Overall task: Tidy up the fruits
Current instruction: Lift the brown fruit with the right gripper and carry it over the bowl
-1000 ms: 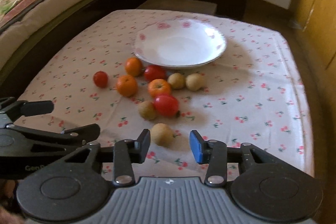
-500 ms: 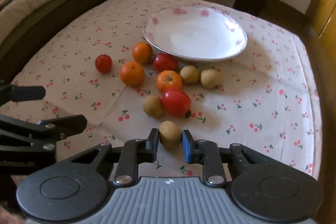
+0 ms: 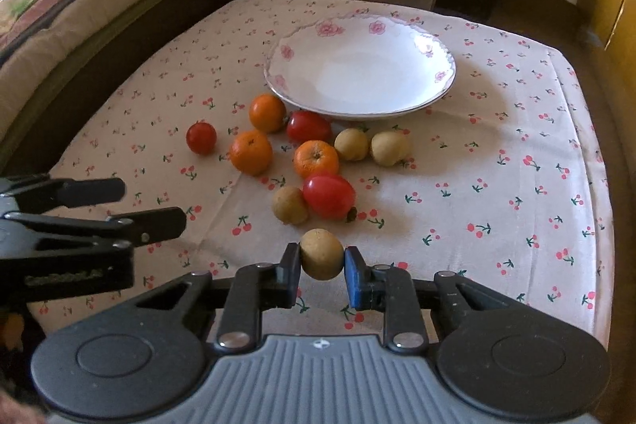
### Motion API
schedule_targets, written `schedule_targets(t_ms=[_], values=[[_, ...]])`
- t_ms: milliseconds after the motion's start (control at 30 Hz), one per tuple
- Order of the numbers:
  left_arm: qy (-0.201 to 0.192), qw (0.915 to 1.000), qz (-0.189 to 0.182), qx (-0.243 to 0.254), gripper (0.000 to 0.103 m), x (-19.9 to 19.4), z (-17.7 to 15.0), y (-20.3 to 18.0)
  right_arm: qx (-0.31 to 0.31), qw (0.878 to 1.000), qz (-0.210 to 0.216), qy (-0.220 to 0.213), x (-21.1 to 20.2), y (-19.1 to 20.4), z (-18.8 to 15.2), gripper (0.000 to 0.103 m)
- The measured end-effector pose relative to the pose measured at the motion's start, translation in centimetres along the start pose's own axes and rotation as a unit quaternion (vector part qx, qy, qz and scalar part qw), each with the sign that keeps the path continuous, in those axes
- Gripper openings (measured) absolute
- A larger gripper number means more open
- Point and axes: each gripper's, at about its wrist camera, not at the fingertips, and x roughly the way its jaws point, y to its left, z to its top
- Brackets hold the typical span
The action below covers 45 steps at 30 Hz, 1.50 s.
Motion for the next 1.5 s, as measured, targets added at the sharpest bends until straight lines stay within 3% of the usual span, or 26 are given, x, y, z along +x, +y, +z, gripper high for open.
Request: schedule_targets(t_ms=[133,467,667,1067,1267,1333,1500], values=[[-0.002,0.9989,-0.026,0.037,0.071,0.3,-0.2,-2.0,0.012,1.0,-0.002,-0.002,-0.4,-0.7,0.0,0.025],[-0.008,0.9938,-0.082,0.074,0.066,2.4,0.9,-5.2,0.052,0.998,-0.024,-0.007,-1.6,-3.8,-0.8,0.025],[0.005,0.9907,-0.097,0.095,0.062,4.3,1.4,-6.4,0.077,0.997,-0.033,-0.001,-1.9,-5.8,-1.3,0.025],[0.009,0.991,-0.084,0.104,0.057,5.9,1.7,-6.7,0.083,0.996,-0.03,0.004,-1.8,-6.0,-1.4,0.025],[0.012,0.9935,-0.078,0.083,0.044,5.7,1.9,-6.0,0.082,0.996,-0.03,0.007,-1.6,-5.8,-1.3,0.025],[0.016,0.994,-0.069,0.083,0.034,5.6,1.7,-5.9,0.081,0.996,-0.03,0.006,-1.5,-5.7,-1.2,0.025],[0.018,0.9953,-0.072,0.063,0.033,5.6,1.9,-5.3,0.075,0.997,-0.03,0.004,-1.6,-5.2,-1.2,0.025]])
